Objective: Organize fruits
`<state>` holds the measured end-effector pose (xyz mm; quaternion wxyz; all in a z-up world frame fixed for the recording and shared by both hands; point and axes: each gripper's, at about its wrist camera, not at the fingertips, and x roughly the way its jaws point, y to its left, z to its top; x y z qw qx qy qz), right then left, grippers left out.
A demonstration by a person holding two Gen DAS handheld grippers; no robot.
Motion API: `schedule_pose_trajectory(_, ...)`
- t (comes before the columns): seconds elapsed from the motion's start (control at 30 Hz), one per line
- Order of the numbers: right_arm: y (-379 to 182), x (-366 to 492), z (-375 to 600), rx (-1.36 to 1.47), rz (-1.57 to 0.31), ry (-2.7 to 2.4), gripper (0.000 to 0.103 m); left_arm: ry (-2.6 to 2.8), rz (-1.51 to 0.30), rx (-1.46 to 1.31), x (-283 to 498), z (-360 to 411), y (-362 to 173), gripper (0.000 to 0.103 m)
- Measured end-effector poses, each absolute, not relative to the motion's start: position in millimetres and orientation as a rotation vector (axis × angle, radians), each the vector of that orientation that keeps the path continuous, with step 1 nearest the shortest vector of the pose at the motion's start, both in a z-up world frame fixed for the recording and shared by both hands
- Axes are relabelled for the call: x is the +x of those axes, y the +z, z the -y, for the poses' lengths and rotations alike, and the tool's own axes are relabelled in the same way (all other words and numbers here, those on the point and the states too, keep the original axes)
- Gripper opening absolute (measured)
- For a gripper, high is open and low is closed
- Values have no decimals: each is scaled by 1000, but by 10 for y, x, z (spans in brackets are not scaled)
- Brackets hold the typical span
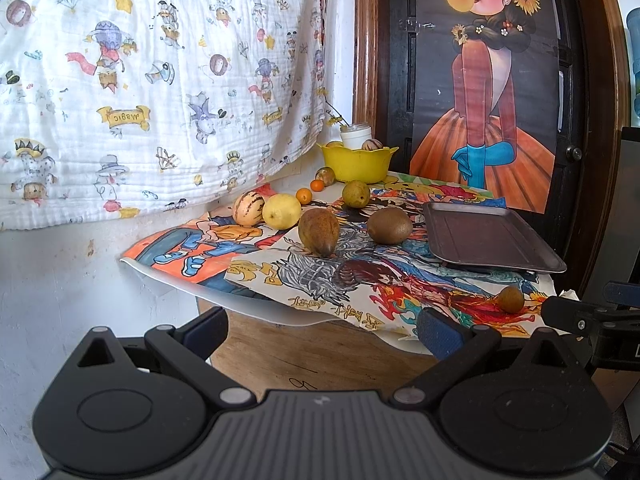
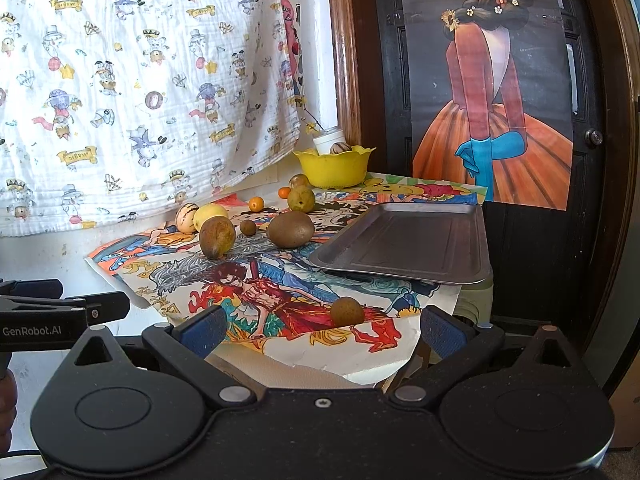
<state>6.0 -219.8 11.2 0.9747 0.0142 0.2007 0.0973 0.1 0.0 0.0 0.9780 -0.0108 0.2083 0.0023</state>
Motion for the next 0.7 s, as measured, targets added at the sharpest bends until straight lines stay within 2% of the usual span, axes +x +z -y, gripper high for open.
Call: schedule_pose_trajectory(0.7,103,86,2200,24,-405,201,103,8,-432,-25,11,-10,-42,103)
